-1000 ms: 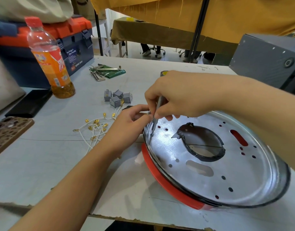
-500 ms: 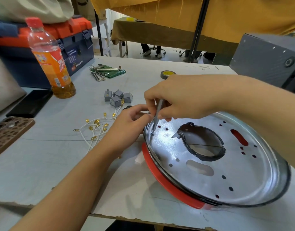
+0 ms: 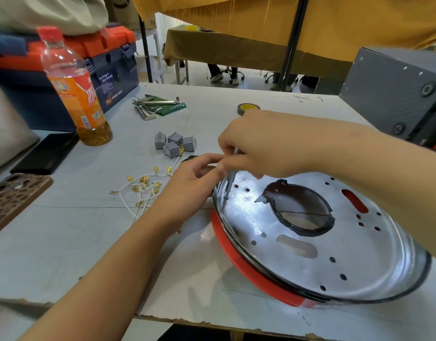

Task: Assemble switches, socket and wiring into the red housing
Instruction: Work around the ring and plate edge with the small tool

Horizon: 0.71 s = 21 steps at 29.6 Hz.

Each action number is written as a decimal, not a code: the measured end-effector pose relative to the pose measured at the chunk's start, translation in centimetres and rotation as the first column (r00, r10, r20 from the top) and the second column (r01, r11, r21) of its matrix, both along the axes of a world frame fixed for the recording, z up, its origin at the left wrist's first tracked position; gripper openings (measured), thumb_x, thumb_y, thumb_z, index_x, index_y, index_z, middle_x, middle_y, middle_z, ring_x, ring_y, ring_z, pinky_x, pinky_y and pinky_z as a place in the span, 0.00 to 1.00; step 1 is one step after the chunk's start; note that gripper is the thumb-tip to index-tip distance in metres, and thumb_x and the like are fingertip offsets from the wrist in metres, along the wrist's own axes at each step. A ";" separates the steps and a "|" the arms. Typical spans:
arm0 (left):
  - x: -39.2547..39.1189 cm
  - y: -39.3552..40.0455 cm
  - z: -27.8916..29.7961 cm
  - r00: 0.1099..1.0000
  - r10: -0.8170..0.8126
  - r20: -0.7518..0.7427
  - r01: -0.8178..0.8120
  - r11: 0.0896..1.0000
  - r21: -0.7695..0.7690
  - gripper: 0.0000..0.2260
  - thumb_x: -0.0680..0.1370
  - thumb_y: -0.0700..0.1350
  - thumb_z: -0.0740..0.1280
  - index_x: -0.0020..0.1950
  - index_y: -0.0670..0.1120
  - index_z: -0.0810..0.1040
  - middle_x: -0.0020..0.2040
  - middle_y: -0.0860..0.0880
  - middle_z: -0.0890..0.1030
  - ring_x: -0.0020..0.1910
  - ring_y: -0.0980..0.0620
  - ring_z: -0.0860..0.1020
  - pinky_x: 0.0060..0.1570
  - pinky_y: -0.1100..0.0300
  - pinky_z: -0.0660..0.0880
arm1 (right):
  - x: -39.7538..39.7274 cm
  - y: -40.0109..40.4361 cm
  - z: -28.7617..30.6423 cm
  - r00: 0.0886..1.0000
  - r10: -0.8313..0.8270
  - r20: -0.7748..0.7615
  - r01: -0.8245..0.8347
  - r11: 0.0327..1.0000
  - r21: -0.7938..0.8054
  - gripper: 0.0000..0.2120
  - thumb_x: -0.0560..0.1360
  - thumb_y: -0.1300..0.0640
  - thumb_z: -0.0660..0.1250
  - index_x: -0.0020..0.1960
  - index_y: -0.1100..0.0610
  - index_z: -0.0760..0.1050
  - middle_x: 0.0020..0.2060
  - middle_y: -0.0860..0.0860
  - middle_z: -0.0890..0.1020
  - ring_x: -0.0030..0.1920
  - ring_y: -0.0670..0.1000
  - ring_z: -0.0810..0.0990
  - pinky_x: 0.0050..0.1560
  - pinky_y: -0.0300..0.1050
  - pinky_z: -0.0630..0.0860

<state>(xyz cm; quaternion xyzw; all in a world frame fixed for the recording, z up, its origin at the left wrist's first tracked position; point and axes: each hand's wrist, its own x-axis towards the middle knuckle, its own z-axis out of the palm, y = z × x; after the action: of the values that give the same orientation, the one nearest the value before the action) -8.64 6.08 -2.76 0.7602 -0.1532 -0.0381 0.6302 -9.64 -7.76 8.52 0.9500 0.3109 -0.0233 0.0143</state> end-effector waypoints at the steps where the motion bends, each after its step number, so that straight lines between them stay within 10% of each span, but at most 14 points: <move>1: 0.0 0.0 0.0 1.000 0.003 0.000 -0.003 1.000 -0.006 0.08 0.79 0.44 0.63 0.54 0.52 0.80 0.48 0.38 0.82 0.44 0.43 0.78 0.48 0.46 0.72 | -0.1 -0.2 0.0 0.999 0.011 -0.035 -0.011 1.000 0.010 0.10 0.77 0.49 0.63 0.41 0.54 0.73 0.30 0.43 0.72 0.35 0.43 0.73 0.36 0.36 0.68; 5: 0.2 -0.1 -0.1 1.000 0.000 -0.007 0.000 1.000 -0.008 0.09 0.78 0.40 0.63 0.55 0.47 0.80 0.47 0.43 0.84 0.51 0.46 0.81 0.58 0.49 0.74 | 0.2 -1.1 0.1 0.993 0.043 -0.114 -0.030 0.994 0.110 0.02 0.74 0.54 0.68 0.42 0.49 0.76 0.33 0.43 0.79 0.36 0.32 0.74 0.38 0.27 0.68; 14: 0.0 0.0 0.1 1.000 0.000 -0.012 0.000 1.000 0.012 0.09 0.79 0.43 0.62 0.57 0.49 0.79 0.49 0.39 0.82 0.48 0.48 0.78 0.54 0.53 0.71 | 0.7 -0.3 -0.3 0.995 -0.061 -0.081 0.071 0.988 0.138 0.14 0.76 0.51 0.65 0.35 0.56 0.78 0.20 0.50 0.78 0.20 0.41 0.74 0.24 0.27 0.69; 17: 0.0 0.0 0.1 1.000 -0.020 -0.019 0.020 1.000 0.017 0.10 0.79 0.42 0.61 0.54 0.50 0.80 0.50 0.30 0.77 0.45 0.48 0.73 0.48 0.51 0.68 | 0.9 -0.2 -0.2 0.995 -0.083 -0.050 0.087 0.993 0.079 0.19 0.77 0.47 0.62 0.37 0.59 0.80 0.17 0.47 0.75 0.23 0.42 0.74 0.29 0.33 0.71; 21: 0.2 -0.1 0.0 1.000 0.009 -0.012 -0.009 1.000 0.001 0.10 0.77 0.44 0.64 0.57 0.50 0.79 0.47 0.44 0.84 0.47 0.49 0.82 0.49 0.58 0.76 | 0.4 -0.8 0.0 0.998 -0.008 -0.062 0.008 1.000 0.007 0.09 0.77 0.48 0.63 0.45 0.54 0.73 0.30 0.43 0.73 0.33 0.39 0.71 0.34 0.34 0.66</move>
<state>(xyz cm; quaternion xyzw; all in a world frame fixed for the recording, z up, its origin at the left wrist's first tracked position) -8.48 6.00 -2.78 0.7609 -0.1459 -0.0397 0.6309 -9.28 -8.60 8.54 0.9502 0.3074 -0.0517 0.0011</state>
